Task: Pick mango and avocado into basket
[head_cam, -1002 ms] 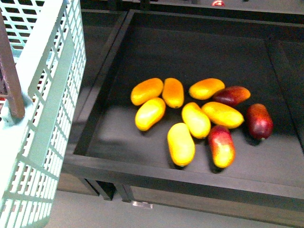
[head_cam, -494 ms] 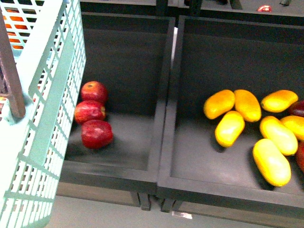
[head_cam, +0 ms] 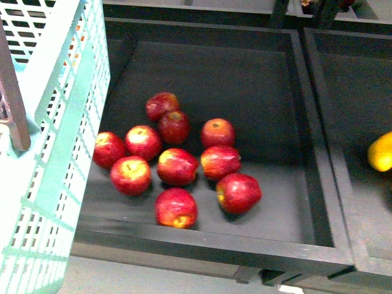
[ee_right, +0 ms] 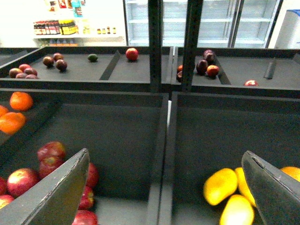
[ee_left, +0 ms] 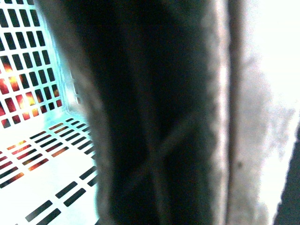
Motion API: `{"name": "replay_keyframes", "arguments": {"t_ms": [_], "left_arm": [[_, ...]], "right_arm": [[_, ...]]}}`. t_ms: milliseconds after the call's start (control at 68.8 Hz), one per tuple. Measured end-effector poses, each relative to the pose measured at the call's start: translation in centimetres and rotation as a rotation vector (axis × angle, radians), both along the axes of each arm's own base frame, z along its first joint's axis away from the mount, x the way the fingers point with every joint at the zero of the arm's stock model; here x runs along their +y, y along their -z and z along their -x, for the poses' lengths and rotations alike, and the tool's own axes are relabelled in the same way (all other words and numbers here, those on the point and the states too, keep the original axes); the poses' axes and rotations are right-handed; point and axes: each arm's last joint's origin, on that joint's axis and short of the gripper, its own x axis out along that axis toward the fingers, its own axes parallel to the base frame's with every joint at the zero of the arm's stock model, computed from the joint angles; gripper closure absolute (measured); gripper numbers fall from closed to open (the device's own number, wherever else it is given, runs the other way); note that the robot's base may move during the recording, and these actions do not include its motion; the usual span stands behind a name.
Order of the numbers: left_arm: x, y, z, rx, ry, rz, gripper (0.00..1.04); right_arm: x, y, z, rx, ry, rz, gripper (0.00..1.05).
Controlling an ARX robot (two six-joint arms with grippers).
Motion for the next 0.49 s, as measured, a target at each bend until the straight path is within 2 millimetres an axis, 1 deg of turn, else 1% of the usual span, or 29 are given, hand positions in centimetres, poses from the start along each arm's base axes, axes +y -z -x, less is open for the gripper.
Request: {"name": "replay_keyframes", "arguments": {"t_ms": [218, 349, 407, 421, 436, 479, 494], "left_arm": [[0.3, 0.0, 0.0, -0.004, -0.030, -0.022, 0.92], [0.1, 0.0, 0.0, 0.001, 0.004, -0.007, 0.92], [0.0, 0.0, -0.2, 0.061, 0.082, -0.037, 0.92], [-0.1, 0.0, -0.3, 0.106, 0.133, -0.074, 0.92], [-0.3, -0.1, -0.6, 0.140, 0.237, -0.152, 0.92], [-1.1, -0.2, -1.7, 0.148, 0.373, -0.256, 0.92], [-1.7, -0.2, -2.4, 0.145, 0.425, -0.295, 0.92]], "right_arm": [[0.0, 0.0, 0.0, 0.000, -0.006, 0.000, 0.09], [0.0, 0.0, 0.0, 0.000, -0.003, 0.000, 0.09], [0.0, 0.0, 0.0, 0.000, -0.003, 0.000, 0.09], [0.0, 0.0, 0.0, 0.000, -0.003, 0.000, 0.09], [0.0, 0.0, 0.0, 0.000, -0.003, 0.000, 0.09], [0.0, 0.0, 0.0, 0.000, -0.002, 0.000, 0.09], [0.0, 0.0, 0.0, 0.000, -0.002, 0.000, 0.09]]}}
